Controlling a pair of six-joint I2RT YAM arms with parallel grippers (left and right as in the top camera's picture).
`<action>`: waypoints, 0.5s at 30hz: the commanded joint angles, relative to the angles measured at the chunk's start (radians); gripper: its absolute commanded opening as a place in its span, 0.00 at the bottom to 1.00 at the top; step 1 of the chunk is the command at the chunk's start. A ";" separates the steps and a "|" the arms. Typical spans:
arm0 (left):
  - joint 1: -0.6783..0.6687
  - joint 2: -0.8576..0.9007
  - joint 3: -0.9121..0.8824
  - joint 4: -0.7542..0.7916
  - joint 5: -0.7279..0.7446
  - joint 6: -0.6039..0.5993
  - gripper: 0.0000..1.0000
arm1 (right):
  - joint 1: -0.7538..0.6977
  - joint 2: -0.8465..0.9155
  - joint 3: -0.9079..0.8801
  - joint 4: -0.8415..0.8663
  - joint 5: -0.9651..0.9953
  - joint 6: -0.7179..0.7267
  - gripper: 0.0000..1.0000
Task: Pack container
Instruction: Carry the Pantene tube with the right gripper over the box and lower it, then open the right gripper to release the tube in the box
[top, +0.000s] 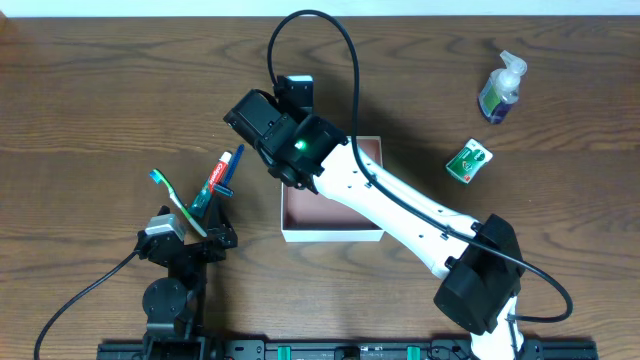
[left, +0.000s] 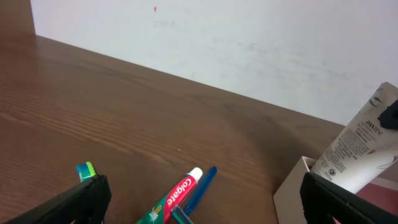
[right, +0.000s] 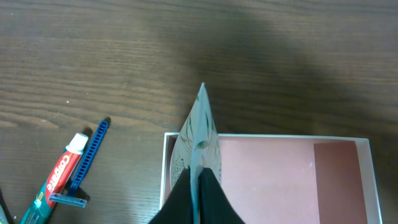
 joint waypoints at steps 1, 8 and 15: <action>0.006 -0.006 -0.021 -0.037 -0.011 0.017 0.98 | 0.008 0.019 0.011 0.001 0.029 0.015 0.09; 0.006 -0.006 -0.021 -0.037 -0.011 0.017 0.98 | 0.008 0.018 0.012 0.013 0.029 -0.039 0.42; 0.006 -0.006 -0.021 -0.037 -0.011 0.017 0.98 | 0.014 -0.051 0.070 -0.012 0.018 -0.133 0.59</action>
